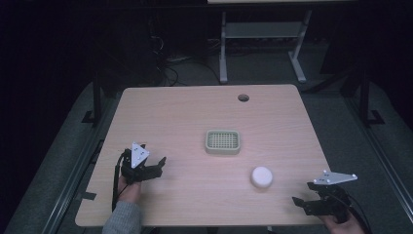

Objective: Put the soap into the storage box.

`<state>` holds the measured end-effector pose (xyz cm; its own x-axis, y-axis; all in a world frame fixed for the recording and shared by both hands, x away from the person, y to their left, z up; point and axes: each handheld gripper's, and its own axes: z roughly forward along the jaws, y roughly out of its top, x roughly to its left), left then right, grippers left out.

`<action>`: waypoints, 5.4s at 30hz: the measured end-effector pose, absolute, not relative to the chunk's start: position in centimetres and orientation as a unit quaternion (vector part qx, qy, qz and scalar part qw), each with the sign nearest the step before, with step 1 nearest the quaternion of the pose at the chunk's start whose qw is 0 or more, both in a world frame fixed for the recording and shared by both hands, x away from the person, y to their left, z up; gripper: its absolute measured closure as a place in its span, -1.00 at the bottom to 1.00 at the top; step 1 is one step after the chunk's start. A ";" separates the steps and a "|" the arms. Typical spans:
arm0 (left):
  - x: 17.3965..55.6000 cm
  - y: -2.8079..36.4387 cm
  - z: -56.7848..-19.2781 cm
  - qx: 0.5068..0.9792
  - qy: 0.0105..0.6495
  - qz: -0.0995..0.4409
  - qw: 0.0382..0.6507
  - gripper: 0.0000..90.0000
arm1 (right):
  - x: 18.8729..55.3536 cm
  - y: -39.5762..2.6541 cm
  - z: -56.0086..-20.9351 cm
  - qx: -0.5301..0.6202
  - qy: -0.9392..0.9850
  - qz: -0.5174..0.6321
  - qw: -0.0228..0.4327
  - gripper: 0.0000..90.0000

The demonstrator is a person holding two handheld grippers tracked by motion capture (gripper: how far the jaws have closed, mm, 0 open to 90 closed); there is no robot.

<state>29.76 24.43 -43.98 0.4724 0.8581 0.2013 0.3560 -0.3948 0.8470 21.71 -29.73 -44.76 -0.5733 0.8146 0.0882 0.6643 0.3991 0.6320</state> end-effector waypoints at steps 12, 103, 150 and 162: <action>29.7 24.6 -44.0 0.765 0.399 0.325 0.387 -0.67 | 22.5 -28.4 -44.0 0.429 0.846 0.298 0.105 -0.58; 29.7 25.0 -43.8 0.758 0.404 0.327 0.393 -0.67 | 28.4 -20.7 -38.6 0.328 0.918 0.210 0.070 -0.59; 29.7 25.1 -43.7 0.756 0.409 0.325 0.394 -0.67 | 32.1 -16.7 -41.7 0.301 0.944 0.136 0.028 -0.62; 29.7 25.1 -43.8 0.755 0.408 0.326 0.396 -0.67 | 32.6 -16.2 -42.6 0.300 0.947 0.113 0.019 -0.63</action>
<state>29.67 25.07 -43.76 0.4542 0.8745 0.1702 0.3580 -0.3541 0.8639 32.58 -16.19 -42.59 -0.8193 0.5726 0.0312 0.5639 0.7946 0.2252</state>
